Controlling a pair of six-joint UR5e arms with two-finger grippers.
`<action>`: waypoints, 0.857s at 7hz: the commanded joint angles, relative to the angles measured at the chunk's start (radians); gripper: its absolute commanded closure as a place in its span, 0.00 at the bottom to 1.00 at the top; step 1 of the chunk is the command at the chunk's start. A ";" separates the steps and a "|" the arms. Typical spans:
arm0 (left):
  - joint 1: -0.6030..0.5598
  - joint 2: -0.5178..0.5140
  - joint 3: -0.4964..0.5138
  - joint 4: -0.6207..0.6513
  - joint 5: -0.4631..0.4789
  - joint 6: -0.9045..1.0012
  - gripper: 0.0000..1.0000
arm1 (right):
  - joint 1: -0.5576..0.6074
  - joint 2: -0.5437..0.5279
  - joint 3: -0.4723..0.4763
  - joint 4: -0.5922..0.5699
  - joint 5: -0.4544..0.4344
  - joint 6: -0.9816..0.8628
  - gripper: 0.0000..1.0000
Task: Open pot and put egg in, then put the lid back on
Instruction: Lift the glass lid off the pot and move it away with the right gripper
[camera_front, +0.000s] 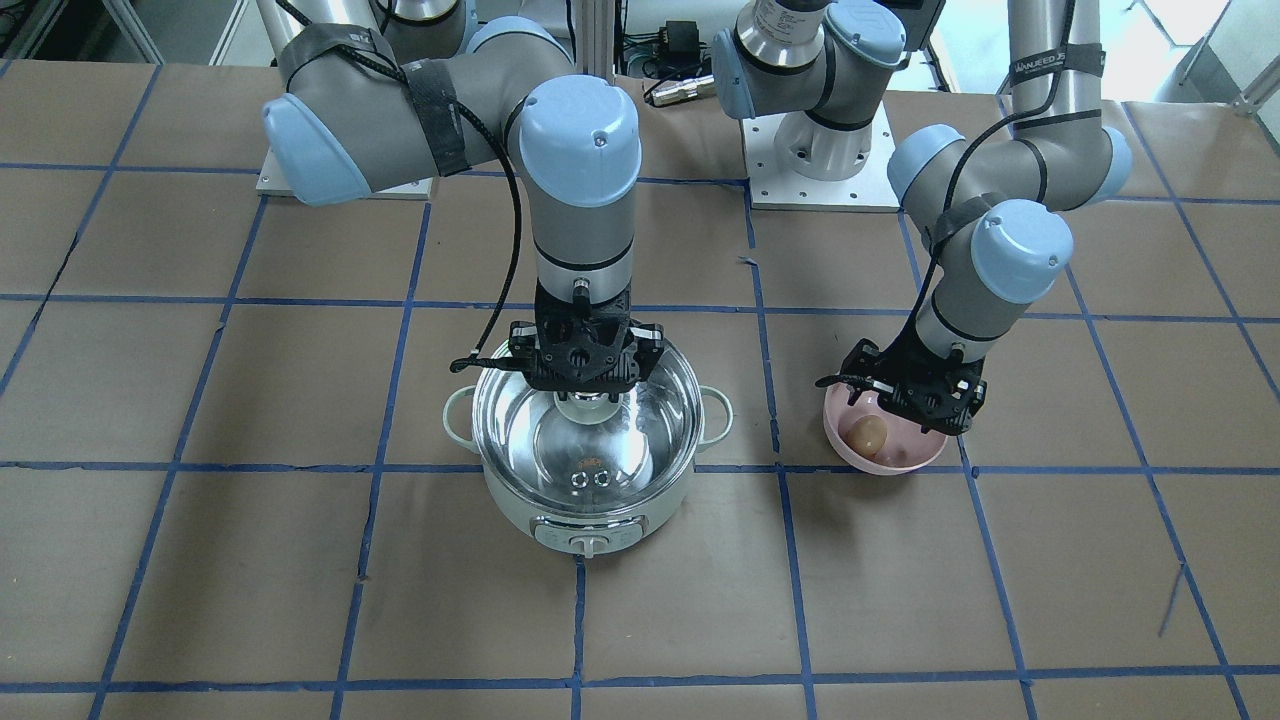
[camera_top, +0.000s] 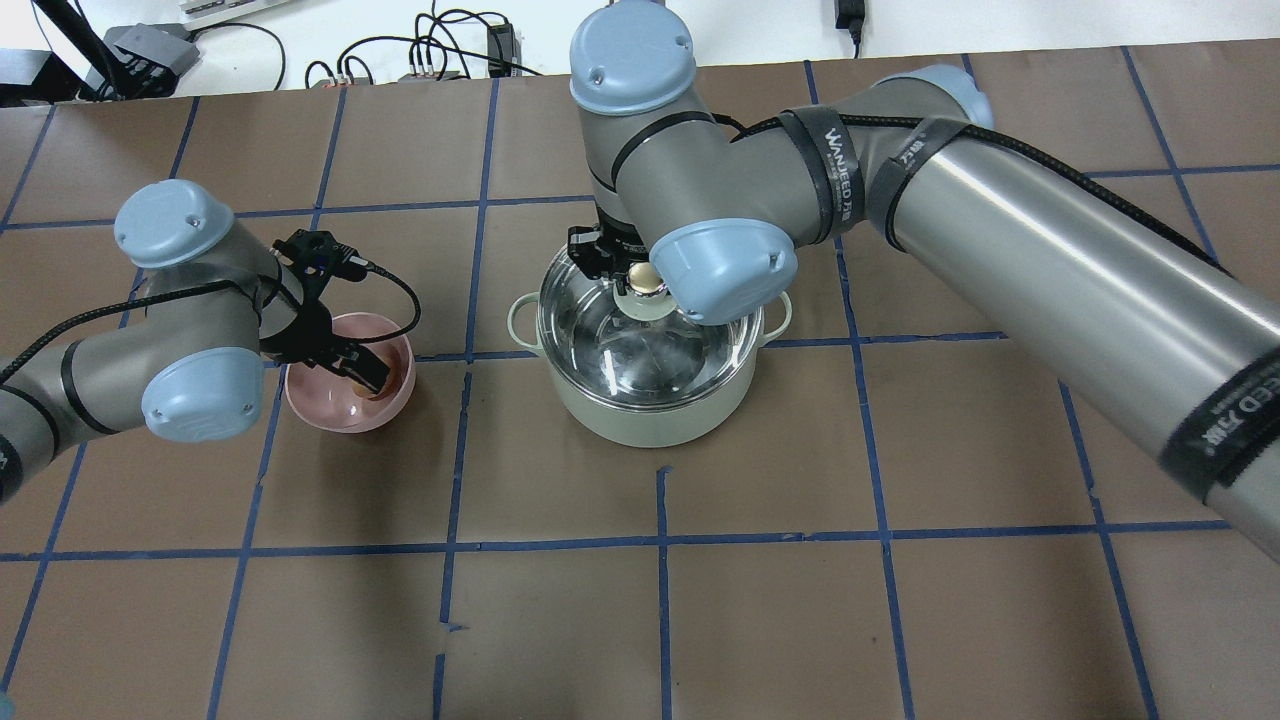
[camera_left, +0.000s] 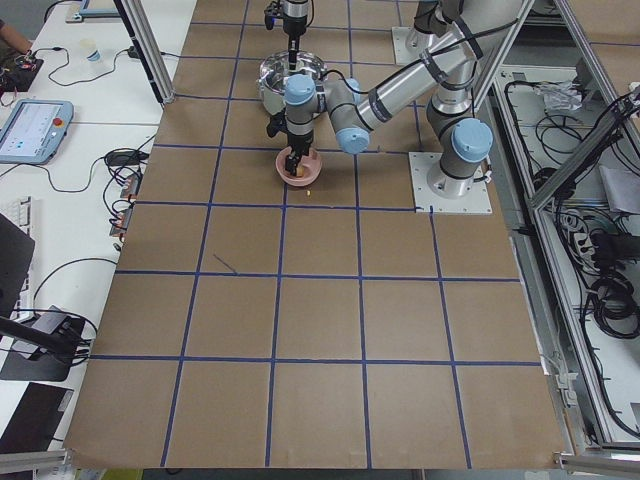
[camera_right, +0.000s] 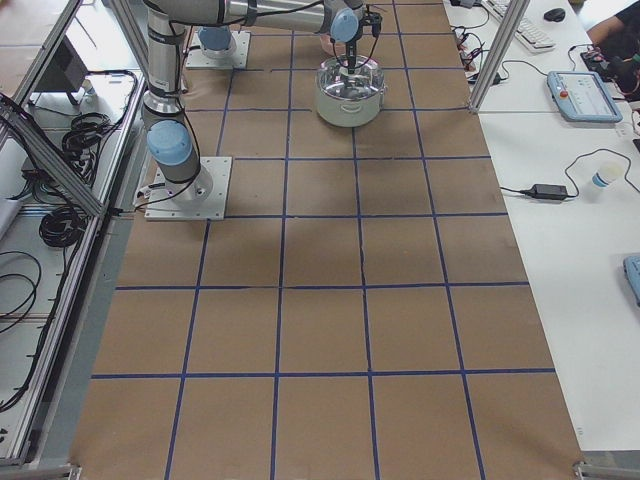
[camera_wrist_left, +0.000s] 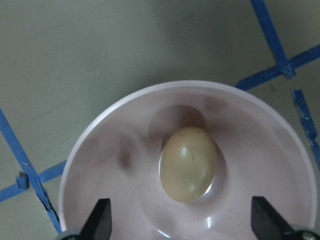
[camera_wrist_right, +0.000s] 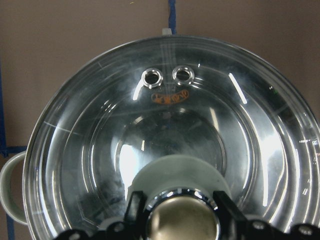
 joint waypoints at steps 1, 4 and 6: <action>0.001 -0.001 -0.003 0.006 -0.035 -0.023 0.04 | -0.025 -0.106 -0.087 0.217 -0.017 -0.023 0.95; 0.001 -0.001 -0.017 0.045 -0.029 -0.079 0.05 | -0.271 -0.303 -0.074 0.460 -0.011 -0.219 0.95; 0.001 -0.013 -0.023 0.077 -0.032 -0.080 0.05 | -0.387 -0.339 -0.059 0.484 0.038 -0.353 0.96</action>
